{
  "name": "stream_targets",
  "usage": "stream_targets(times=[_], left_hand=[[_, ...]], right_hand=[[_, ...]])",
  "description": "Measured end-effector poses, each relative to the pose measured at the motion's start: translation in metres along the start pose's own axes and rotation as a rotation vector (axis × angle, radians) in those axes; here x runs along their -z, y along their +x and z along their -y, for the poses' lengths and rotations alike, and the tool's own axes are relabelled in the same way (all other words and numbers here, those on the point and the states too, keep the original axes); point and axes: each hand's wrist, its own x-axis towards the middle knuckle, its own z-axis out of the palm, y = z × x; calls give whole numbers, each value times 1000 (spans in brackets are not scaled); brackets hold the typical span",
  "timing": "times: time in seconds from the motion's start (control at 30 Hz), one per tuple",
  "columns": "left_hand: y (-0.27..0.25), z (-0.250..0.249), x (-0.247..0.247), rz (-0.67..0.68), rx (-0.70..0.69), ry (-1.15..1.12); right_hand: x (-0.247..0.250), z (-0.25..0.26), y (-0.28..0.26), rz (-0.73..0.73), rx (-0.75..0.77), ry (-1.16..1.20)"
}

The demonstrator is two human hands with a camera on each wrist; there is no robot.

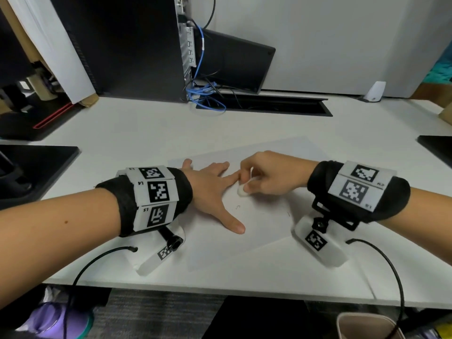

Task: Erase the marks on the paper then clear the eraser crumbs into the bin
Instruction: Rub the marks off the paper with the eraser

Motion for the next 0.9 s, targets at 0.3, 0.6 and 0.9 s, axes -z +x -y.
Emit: stream_targets(times=[0.3, 0.6, 0.9], left_hand=[[7, 2, -2, -17, -20, 13], [2, -2, -1, -41, 33, 38], [-2, -8, 5, -76, 91, 162]], right_hand=[[2, 6, 4, 22, 30, -37], [7, -1, 1, 23, 45, 24], [18, -21, 5, 44, -47, 128]])
